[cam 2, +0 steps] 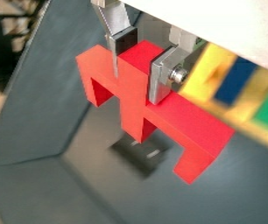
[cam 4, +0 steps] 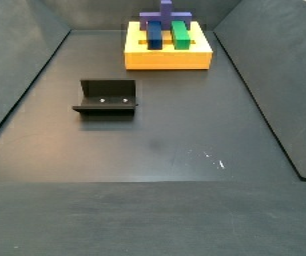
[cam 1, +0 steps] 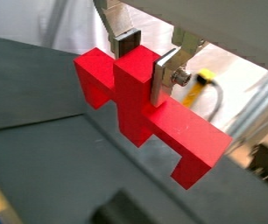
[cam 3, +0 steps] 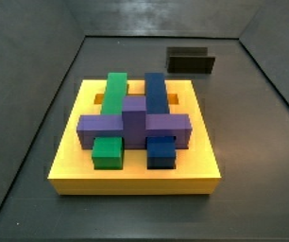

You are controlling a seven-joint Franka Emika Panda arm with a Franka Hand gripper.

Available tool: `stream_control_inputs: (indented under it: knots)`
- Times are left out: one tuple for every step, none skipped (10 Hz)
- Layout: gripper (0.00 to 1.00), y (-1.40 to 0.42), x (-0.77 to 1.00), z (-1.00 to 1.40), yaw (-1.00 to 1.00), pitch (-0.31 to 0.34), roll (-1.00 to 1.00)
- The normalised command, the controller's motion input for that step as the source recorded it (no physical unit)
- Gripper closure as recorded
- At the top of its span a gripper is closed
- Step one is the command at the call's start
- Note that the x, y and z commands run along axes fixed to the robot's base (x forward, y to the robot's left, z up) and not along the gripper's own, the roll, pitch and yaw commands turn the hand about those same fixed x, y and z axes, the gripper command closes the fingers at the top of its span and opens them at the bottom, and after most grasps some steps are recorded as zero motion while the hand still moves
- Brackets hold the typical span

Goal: Pick up the red object. Move up. Place the red object on the fixture. Regrasp the red object. Move to above the board. Insert the red object.
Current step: Move to above the board, then insert the red object.

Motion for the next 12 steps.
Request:
stream_control_inputs:
  knots:
    - [1.0, -1.4, -0.97, 0.3, 0.0, 0.204, -1.0]
    - [1.0, -1.4, -1.0, 0.3, 0.02, 0.202, -1.0]
    - [1.0, -0.5, -0.39, 0.13, 0.03, 0.195, -1.0]
    - [1.0, -0.11, -0.13, 0.03, 0.04, 0.187, -1.0]
    - [1.0, 0.01, -0.03, -0.01, 0.05, 0.17, -1.0]
    - [1.0, -0.02, -0.07, 0.03, 0.06, 0.135, -1.0]
    - [1.0, 0.01, -0.08, 0.01, 0.06, 0.092, -0.93]
    - [1.0, 0.03, -0.07, -0.01, 0.04, 0.042, -0.72]
    - [1.0, 0.03, -0.06, 0.01, 0.02, 0.006, -0.45]
    - [1.0, 0.02, -0.05, 0.0, 0.01, -0.011, -0.3]
    - [1.0, 0.0, 0.0, -0.03, 0.0, -0.001, 0.0]
    - [1.0, 0.19, -0.01, -0.31, 0.0, -0.163, -0.11]
